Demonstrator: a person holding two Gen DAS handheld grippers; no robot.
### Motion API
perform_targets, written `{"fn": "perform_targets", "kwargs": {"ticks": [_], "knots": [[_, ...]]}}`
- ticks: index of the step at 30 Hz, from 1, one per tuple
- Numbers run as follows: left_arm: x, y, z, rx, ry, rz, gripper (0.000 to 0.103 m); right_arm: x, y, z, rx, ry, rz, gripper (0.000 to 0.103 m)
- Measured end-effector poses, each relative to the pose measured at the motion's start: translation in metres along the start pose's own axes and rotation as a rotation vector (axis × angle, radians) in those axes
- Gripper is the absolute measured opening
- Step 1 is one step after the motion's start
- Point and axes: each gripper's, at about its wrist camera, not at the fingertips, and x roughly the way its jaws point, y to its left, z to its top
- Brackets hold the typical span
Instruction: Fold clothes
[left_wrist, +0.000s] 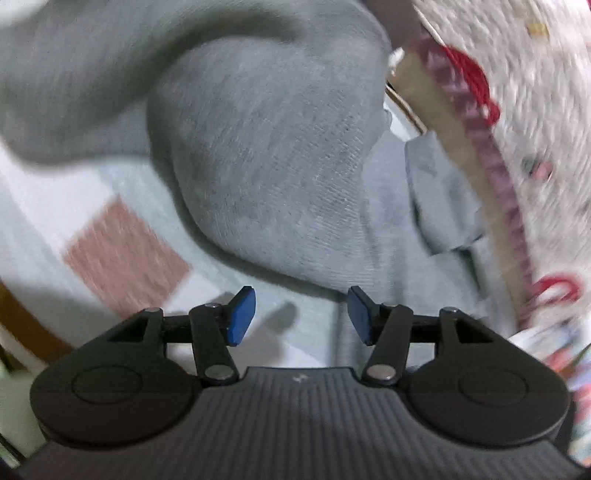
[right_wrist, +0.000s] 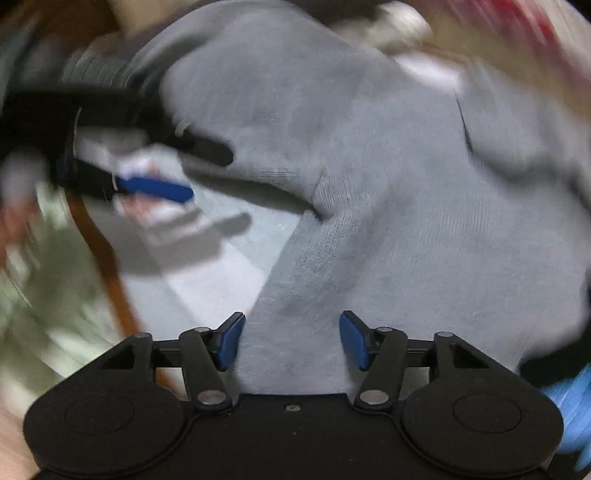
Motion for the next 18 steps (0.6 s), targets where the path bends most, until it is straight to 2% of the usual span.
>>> {"fn": "perform_targets", "kwargs": {"ticks": [1,2,4,7,11,14,18], "knots": [[0.0,-0.002,-0.001,0.014,-0.024,0.023,0.054,-0.002,0.007,-0.002,-0.105,-0.04,-0.047,0.037],[-0.001,-0.004,-0.001,0.026,-0.049,0.045,0.055,-0.006,0.005,-0.002,-0.121,-0.059,-0.049,0.011],[-0.003,-0.001,-0.001,-0.007,-0.099,0.036,0.059,-0.02,-0.014,0.0,-0.003,-0.098,-0.01,0.01],[-0.007,0.006,0.001,-0.063,-0.222,0.073,0.06,-0.05,-0.047,-0.01,0.163,-0.184,0.003,0.009],[0.001,0.022,0.003,-0.223,-0.216,0.018,0.061,-0.066,-0.092,-0.034,0.372,-0.224,0.027,0.009],[0.009,0.027,-0.006,-0.344,-0.145,-0.08,0.061,-0.067,-0.098,-0.039,0.391,-0.238,0.014,0.009],[0.022,0.011,-0.019,-0.378,-0.138,-0.126,0.07,-0.069,-0.094,-0.032,0.403,-0.275,0.054,0.009]]}}
